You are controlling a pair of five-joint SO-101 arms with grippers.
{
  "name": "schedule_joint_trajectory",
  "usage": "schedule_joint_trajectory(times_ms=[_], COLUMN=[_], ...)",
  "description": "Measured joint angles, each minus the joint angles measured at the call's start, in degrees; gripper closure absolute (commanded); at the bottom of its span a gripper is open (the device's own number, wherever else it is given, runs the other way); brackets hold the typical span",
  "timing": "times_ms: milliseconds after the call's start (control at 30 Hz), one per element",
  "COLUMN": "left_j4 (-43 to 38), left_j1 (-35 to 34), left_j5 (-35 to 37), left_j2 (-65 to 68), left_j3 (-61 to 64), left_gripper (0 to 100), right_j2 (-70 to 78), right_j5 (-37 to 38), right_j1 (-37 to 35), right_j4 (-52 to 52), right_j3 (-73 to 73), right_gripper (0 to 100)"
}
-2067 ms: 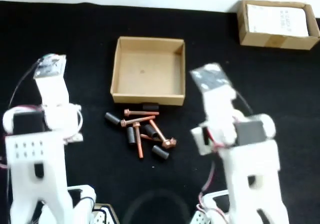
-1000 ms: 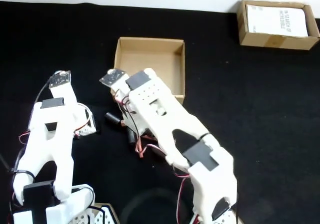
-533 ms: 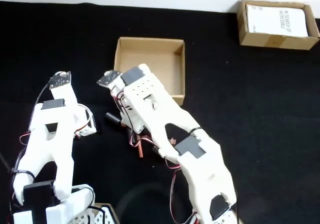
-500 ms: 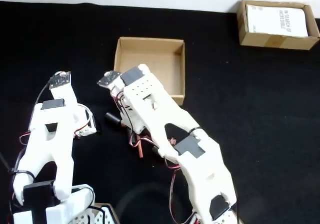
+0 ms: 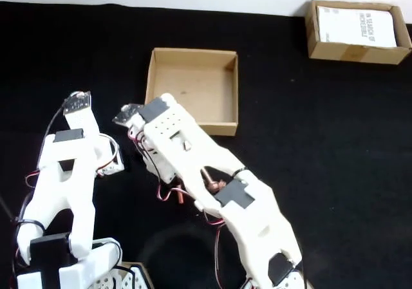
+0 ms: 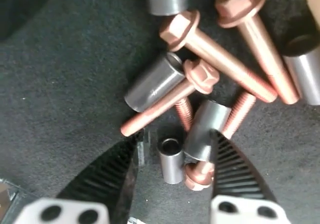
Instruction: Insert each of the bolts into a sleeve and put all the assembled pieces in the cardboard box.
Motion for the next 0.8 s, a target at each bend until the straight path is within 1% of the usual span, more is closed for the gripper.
schedule_joint_trajectory(times_ms=[433, 667, 800], left_j4=[0.0, 0.0, 0.0], left_j1=[0.0, 0.0, 0.0], left_j5=[0.0, 0.1, 0.1], left_j2=[0.0, 0.0, 0.0], left_j3=[0.1, 0.1, 0.1], left_gripper=[78, 78, 78], right_j2=[0.7, 6.8, 9.1], right_j5=[0.0, 0.0, -0.1], right_j1=[2.8, 3.0, 3.1], right_j4=[-0.9, -2.0, -2.0], right_j3=[2.9, 3.0, 0.4], right_gripper=[84.3, 84.6, 84.6])
